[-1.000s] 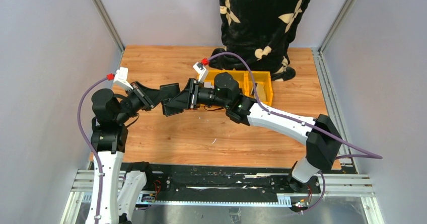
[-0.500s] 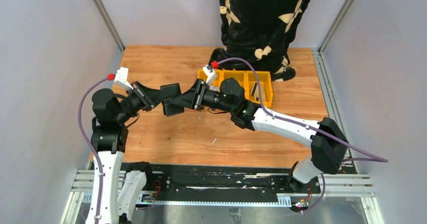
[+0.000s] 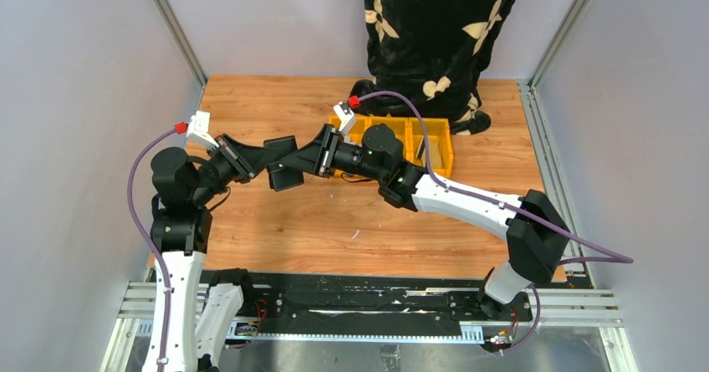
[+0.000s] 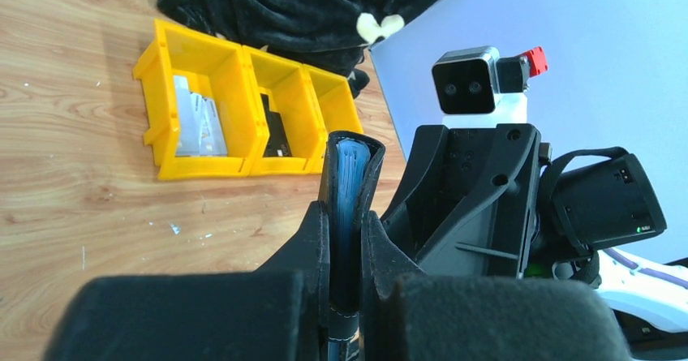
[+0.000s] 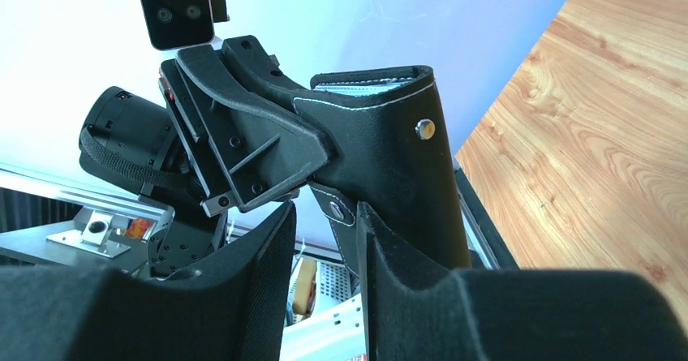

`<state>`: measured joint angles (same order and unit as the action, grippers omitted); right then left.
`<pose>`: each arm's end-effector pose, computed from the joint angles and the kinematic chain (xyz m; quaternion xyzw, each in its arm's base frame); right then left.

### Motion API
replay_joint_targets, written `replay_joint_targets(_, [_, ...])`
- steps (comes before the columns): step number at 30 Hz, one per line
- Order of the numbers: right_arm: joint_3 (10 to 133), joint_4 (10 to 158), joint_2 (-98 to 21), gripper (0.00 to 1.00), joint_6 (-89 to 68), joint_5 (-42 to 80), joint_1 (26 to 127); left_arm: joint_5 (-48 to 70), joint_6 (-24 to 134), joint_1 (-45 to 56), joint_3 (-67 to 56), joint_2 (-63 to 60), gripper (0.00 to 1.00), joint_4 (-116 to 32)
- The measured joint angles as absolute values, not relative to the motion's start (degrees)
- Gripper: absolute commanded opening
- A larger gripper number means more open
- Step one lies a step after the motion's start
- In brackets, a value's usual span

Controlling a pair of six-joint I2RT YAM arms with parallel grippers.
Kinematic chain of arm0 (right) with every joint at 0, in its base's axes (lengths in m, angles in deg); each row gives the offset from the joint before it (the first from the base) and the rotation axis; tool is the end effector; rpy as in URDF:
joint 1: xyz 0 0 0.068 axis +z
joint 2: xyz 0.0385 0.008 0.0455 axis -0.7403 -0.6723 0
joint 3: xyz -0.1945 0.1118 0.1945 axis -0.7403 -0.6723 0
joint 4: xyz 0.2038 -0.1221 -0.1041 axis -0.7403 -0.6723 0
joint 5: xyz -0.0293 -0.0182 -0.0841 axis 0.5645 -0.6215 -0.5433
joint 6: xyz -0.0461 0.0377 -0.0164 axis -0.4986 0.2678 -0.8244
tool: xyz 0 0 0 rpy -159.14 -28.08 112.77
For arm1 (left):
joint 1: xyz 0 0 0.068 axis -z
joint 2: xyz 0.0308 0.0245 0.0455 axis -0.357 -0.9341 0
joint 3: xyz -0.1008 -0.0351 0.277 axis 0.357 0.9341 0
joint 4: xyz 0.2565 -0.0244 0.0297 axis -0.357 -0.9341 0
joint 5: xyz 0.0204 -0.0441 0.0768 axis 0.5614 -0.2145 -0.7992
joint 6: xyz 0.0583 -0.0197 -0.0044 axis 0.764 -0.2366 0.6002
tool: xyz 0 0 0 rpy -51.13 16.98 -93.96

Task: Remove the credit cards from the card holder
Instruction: Open the card holder.

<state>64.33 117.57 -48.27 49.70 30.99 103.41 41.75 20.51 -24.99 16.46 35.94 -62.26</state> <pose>0.2046 0.3277 0.3870 -0.0708 0.6384 0.7190 0.2654 0.1270 -0.0202 0.3894 -0.0937 0.7286 -0.4556 0.5028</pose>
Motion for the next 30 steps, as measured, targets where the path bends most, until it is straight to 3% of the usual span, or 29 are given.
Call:
replay_joint_targets(5, [66.0, 117.9, -49.6, 0.26, 49.7, 32.9, 103.2, 41.2, 20.5, -25.3, 16.1, 35.8, 0.0, -61.9])
replay_joint_targets(13, [66.1, 118.9, -49.8, 0.0, 49.4, 33.2, 103.2, 41.3, 20.5, -25.3, 15.4, 35.5, 0.0, -61.2])
replay_joint_targets(30, [73.0, 113.4, -50.5, 0.0, 43.0, 32.3, 107.9, 37.4, 25.9, -24.9, 15.4, 37.5, 0.0, -62.8])
